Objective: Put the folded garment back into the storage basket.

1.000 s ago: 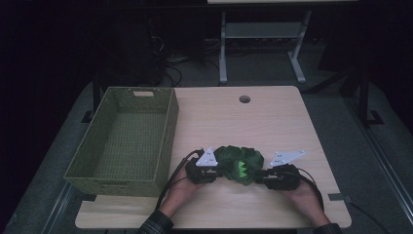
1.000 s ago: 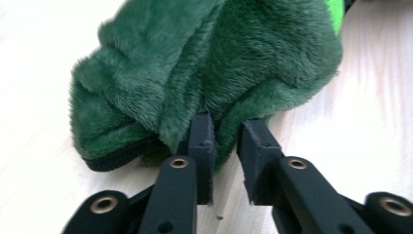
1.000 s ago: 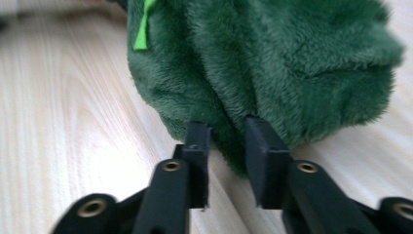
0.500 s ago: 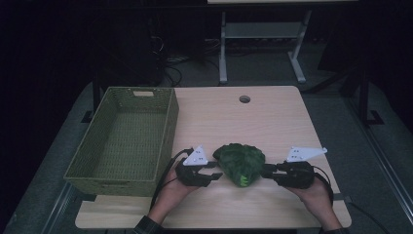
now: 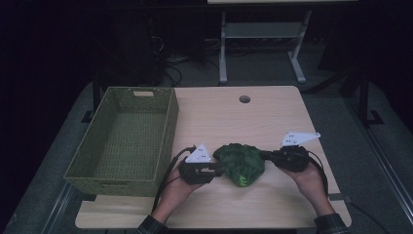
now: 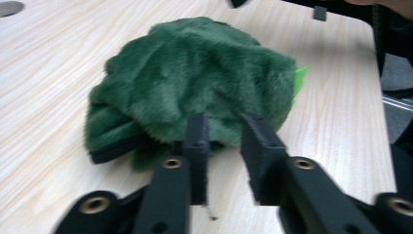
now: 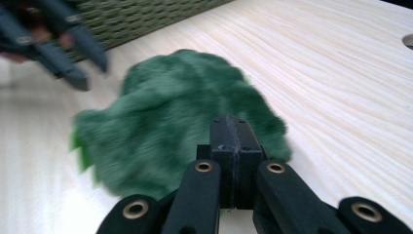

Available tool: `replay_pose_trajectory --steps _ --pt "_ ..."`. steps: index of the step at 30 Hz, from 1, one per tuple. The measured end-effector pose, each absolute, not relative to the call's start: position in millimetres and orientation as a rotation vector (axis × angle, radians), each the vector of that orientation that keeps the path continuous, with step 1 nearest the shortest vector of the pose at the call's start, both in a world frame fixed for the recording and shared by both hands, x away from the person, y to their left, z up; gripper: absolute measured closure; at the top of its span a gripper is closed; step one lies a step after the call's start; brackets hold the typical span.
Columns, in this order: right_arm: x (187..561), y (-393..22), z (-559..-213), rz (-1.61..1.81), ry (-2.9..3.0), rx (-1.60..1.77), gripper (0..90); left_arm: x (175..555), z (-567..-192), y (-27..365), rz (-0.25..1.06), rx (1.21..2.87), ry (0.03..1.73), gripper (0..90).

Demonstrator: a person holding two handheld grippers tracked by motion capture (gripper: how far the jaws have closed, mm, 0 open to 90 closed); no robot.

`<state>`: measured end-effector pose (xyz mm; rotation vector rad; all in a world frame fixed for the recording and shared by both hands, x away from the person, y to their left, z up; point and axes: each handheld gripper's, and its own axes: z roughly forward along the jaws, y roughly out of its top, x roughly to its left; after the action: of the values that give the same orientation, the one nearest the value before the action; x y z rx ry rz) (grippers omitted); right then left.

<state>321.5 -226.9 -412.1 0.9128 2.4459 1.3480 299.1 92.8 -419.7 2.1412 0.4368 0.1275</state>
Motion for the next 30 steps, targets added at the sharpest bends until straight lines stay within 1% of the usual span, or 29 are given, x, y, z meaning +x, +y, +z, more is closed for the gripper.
replay_pose_trajectory --steps 4,12,17,24,30 --pt "337.4 -226.4 -415.4 1.313 2.436 0.943 89.9 296.7 -420.2 84.2 0.07 2.148 0.422 89.7" --pt "374.6 -224.1 -424.4 1.301 2.422 1.037 89.9 286.9 -434.4 60.0 0.011 2.184 0.388 89.9" --pt "392.5 -215.1 -435.9 1.266 2.472 1.065 89.9 288.2 -444.5 48.8 -0.004 2.206 0.381 89.8" --pt "395.6 -205.3 -449.5 1.212 2.56 1.038 89.9 300.3 -459.1 44.8 0.023 2.251 0.433 89.8" --pt "389.4 -205.6 -451.1 1.201 2.589 1.014 89.9 310.2 -463.8 49.1 0.048 2.28 0.456 89.8"
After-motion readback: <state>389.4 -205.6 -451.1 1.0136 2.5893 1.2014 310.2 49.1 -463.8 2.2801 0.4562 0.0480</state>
